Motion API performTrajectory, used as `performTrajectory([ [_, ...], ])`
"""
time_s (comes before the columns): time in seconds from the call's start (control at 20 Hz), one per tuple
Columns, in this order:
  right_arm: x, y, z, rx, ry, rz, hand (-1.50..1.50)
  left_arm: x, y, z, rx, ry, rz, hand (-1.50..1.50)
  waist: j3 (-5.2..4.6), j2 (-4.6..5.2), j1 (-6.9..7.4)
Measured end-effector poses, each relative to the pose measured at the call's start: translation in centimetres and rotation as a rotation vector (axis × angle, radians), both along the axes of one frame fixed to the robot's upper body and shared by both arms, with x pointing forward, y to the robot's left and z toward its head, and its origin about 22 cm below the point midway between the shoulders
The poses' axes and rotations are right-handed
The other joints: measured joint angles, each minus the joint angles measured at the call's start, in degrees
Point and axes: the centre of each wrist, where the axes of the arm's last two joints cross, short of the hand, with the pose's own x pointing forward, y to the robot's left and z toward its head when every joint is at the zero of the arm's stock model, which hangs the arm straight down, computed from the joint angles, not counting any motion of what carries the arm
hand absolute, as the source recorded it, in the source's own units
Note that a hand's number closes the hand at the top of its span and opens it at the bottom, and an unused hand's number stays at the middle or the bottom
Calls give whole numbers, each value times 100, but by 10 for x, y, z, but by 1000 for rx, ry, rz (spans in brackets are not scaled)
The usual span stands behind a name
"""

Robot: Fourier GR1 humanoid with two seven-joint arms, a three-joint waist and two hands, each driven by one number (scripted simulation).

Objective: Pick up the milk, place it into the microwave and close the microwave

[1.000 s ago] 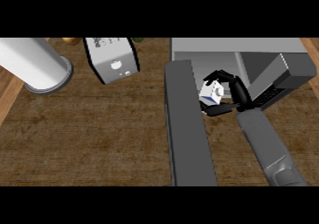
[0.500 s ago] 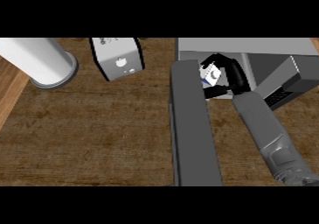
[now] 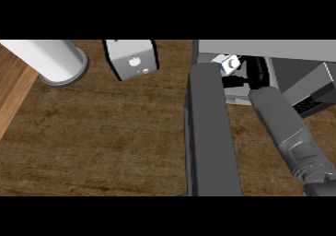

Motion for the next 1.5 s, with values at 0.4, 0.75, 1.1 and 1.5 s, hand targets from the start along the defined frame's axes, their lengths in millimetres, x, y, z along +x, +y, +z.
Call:
performTrajectory([
  [0.4,2,-7,3,-63,-49,-102,-150,16,7,-4,33,-5,-27,-150,5,86,157],
  [0.75,0,-5,-2,-52,-6,-36,-150,30,7,-2,55,-18,-72,-150,14,96,165],
  [1.1,-4,-1,-11,43,9,59,-150,39,-9,-4,46,-18,-115,-150,16,52,100],
  [1.5,-14,-3,-28,178,18,168,-150,41,-31,-7,27,-4,-180,-150,8,-51,-77],
])
